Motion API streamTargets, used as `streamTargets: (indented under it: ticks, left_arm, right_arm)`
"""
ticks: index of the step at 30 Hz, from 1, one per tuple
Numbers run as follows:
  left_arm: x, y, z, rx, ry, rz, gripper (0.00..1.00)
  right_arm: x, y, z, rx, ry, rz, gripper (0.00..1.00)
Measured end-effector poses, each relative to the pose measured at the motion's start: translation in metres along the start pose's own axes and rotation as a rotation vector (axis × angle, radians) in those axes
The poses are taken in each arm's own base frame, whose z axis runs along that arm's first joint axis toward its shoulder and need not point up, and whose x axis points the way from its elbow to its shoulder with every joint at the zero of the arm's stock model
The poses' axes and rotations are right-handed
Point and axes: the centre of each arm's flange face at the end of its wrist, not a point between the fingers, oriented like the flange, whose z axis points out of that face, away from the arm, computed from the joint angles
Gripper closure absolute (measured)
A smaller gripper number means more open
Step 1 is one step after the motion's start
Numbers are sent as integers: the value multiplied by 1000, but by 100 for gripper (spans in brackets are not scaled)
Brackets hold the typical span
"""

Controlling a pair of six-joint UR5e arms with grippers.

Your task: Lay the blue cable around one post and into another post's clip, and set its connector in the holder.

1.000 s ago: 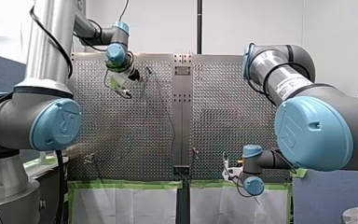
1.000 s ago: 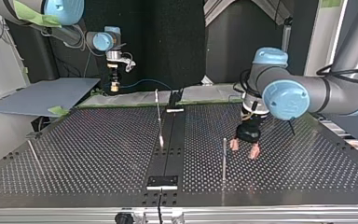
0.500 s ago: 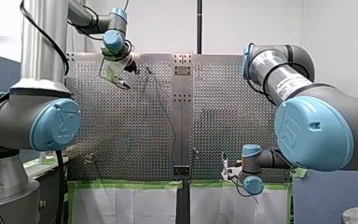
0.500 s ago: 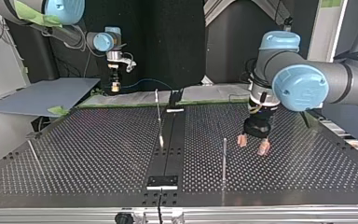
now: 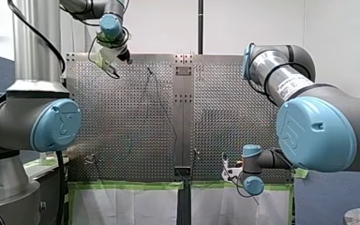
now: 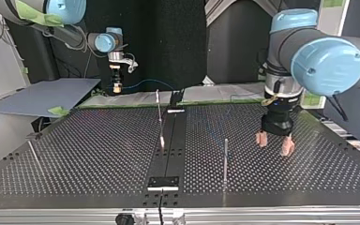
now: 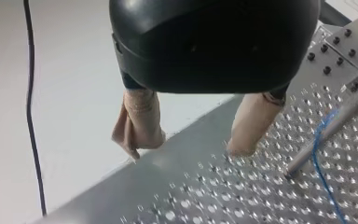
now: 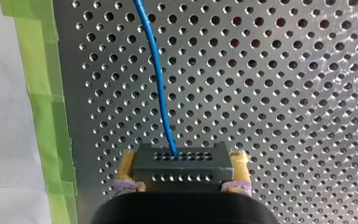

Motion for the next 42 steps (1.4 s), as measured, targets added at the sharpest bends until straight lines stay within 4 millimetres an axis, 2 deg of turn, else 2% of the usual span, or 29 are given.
streamTargets:
  ticks: [9, 17, 26, 31, 42]
  left_arm:
    - [-26, -35, -16, 74, -65, 74, 0]
    - [-32, -44, -26, 47, -48, 158, 0]
    - [-25, -46, -33, 15, 12, 261, 0]
    - [-12, -53, -28, 49, 66, 316, 0]
    - [-7, -70, -27, 143, 96, 425, 0]
  right_arm:
    - [0, -1, 1, 2, -1, 10, 100]
    - [-1, -1, 0, 3, -6, 10, 100]
    - [-1, -1, 0, 3, -8, 12, 100]
    - [-1, -1, 0, 3, -8, 12, 100]
    - [0, -1, 0, 4, -8, 17, 100]
